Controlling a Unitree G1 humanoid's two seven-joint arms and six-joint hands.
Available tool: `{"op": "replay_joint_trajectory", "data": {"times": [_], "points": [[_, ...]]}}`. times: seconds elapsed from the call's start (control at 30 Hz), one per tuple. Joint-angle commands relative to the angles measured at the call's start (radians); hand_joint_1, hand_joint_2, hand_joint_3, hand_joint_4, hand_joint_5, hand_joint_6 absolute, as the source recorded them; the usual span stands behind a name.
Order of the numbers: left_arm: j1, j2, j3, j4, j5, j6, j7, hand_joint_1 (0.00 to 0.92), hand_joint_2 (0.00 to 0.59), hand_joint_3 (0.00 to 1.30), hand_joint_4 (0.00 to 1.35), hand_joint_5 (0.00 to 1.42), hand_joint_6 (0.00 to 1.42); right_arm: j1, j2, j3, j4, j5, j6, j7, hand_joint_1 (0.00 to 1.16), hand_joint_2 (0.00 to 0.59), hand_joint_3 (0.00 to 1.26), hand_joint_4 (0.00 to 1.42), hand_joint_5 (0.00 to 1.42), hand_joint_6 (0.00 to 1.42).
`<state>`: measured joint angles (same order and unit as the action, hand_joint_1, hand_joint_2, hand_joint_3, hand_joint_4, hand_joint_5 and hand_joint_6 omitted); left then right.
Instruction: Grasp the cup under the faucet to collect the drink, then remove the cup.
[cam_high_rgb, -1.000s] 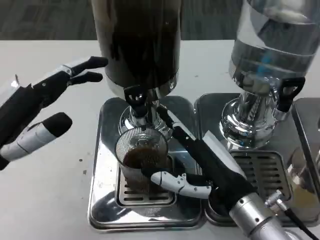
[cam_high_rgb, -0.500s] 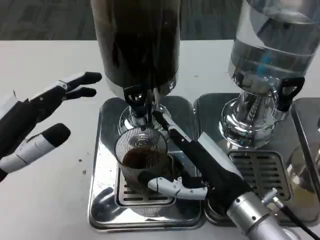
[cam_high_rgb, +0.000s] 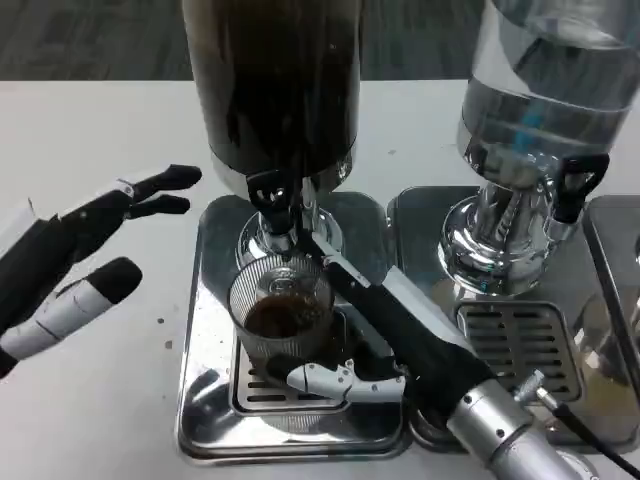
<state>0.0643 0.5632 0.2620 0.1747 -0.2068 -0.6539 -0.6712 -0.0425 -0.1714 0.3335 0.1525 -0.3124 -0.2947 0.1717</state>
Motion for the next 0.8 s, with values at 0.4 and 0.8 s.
{"op": "replay_joint_trajectory", "data": {"times": [0.4,0.8], "points": [[0.015,0.001,-0.002,0.015,0.007,-0.003,0.016,0.0,0.11,0.21,0.15,0.21,0.14,-0.02,0.002,0.015,0.0,-0.045,0.044,0.003,0.65,0.173,0.0,0.0,0.0,0.0],[0.013,0.005,0.002,0.022,0.002,0.002,0.016,0.0,0.108,0.22,0.15,0.22,0.14,-0.014,0.018,0.008,0.007,-0.047,0.021,-0.048,0.66,0.175,0.0,0.0,0.0,0.0]]}}
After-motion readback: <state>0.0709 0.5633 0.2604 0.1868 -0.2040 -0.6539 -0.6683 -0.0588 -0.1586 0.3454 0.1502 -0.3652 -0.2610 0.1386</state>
